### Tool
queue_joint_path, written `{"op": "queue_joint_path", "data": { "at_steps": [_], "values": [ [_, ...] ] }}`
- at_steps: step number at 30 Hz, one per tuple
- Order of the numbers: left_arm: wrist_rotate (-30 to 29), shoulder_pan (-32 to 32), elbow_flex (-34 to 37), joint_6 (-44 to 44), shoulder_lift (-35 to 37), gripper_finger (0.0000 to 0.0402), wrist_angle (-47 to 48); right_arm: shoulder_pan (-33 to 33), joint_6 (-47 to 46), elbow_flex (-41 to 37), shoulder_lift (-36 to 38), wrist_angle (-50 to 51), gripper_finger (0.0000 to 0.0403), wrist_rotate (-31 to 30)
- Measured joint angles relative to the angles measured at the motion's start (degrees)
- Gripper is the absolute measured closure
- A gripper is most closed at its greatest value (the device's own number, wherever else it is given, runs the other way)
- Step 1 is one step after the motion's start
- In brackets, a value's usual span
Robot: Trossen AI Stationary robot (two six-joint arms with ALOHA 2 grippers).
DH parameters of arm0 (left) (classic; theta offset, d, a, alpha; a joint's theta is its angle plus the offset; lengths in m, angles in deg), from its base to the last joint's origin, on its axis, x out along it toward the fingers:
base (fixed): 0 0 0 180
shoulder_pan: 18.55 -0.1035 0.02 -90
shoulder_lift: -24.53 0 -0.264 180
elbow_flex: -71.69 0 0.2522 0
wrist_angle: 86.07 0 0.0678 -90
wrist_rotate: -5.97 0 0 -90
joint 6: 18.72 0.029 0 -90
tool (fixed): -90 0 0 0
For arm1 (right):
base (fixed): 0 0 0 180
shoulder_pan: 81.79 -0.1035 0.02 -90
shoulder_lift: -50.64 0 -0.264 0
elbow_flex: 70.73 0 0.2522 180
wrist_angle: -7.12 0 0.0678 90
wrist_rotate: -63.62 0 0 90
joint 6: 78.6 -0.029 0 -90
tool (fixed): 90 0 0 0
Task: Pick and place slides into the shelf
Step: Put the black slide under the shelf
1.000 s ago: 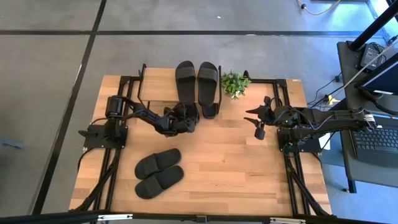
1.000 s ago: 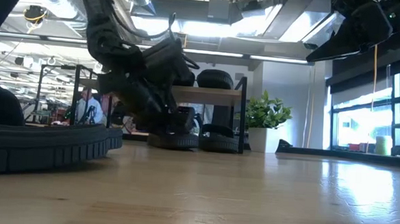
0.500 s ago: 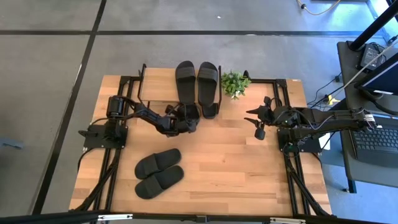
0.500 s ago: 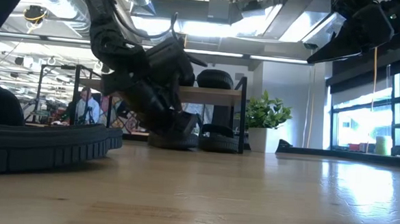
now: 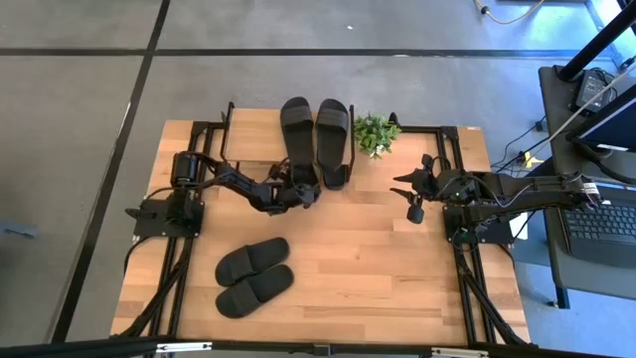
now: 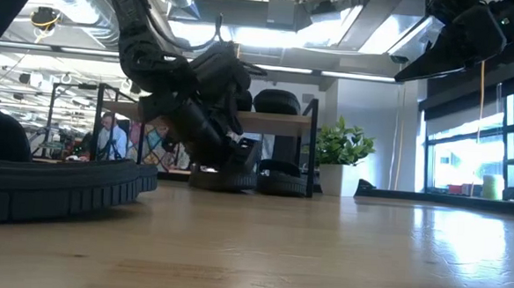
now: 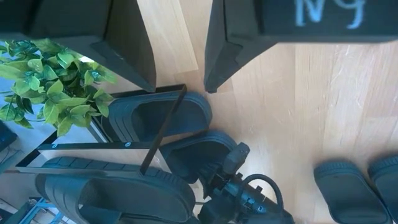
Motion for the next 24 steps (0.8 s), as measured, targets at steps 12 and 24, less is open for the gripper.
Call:
{"op": "queue_joint_path", "data": {
  "at_steps": [12, 24],
  "values": [
    [2.28, 0.42, 0.0, 6.22, 0.02, 0.0401, -2.68, 0.0, 0.01, 0.0, 0.0, 0.02, 0.0265, 0.0],
    [-13.06, 5.34, -0.02, 5.73, 0.07, 0.0401, 1.98, -0.01, 0.01, 0.0, -0.01, 0.04, 0.0265, 0.0]
  ]
}}
